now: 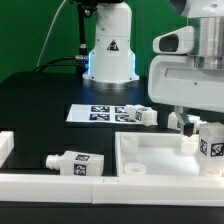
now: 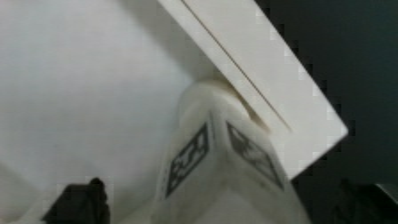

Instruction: Assemble one leg

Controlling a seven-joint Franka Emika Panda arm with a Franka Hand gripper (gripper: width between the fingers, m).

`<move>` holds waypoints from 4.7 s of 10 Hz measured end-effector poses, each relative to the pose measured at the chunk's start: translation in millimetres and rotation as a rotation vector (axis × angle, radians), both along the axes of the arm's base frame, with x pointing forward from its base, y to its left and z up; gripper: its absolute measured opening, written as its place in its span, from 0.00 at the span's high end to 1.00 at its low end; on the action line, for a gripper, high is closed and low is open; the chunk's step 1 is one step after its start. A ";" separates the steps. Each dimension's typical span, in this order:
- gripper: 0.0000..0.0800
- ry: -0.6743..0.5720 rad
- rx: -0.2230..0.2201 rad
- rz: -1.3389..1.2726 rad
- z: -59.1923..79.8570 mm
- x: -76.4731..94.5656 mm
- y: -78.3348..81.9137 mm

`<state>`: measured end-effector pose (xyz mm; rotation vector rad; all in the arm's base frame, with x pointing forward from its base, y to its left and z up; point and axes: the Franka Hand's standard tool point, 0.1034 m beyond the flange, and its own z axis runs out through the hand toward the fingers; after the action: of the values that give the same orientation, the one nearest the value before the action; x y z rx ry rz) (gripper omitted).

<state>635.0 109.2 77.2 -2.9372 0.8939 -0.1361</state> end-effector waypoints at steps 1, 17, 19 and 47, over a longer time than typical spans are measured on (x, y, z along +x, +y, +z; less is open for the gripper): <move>0.19 -0.002 -0.007 0.058 -0.2 0.1 -1.1; 0.64 0.038 0.047 -0.587 1.0 5.1 -0.8; 0.64 0.049 0.080 -0.815 1.3 5.0 -0.9; 0.64 0.019 0.052 -0.466 -4.8 5.6 -3.0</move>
Offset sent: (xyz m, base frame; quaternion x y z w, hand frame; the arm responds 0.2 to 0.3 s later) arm 0.0183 0.0135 0.0069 -0.0187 -0.0403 -0.4127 0.9098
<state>640.7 106.2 72.4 -2.6308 1.5422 -0.1051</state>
